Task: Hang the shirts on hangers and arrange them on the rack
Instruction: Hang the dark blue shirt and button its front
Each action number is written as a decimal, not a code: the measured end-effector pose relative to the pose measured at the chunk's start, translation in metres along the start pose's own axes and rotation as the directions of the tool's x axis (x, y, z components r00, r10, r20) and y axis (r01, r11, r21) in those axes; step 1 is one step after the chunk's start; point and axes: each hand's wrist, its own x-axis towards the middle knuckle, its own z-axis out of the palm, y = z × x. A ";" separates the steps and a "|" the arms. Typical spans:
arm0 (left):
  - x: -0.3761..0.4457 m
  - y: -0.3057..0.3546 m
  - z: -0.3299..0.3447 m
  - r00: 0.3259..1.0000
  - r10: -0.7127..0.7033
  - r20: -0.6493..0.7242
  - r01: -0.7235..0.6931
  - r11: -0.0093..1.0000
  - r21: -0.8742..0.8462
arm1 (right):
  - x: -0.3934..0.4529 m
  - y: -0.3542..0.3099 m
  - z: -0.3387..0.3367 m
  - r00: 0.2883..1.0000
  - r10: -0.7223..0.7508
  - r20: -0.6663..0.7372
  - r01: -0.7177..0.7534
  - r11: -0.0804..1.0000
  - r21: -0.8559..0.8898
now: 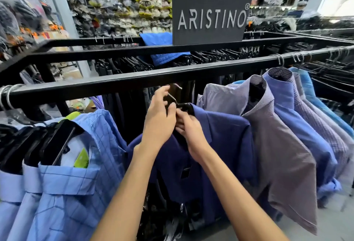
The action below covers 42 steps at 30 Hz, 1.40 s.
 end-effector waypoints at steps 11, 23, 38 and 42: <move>-0.034 0.022 -0.039 0.975 0.050 -0.217 -0.009 0.983 0.185 | -0.022 0.046 -0.004 0.957 0.171 0.235 -0.140 0.980 -0.141; -0.034 0.102 -0.073 0.845 0.266 -0.463 -0.090 0.926 0.368 | -0.024 -0.028 0.021 0.854 0.168 0.492 -0.207 0.978 0.026; -0.013 0.115 -0.105 0.932 0.210 -0.294 0.010 0.798 0.603 | -0.019 -0.051 0.037 0.934 0.028 0.357 0.031 0.987 -0.158; -0.023 0.117 -0.106 0.913 0.252 -0.319 0.006 0.776 0.630 | -0.040 -0.052 0.040 0.895 -0.319 0.312 0.398 0.887 -0.234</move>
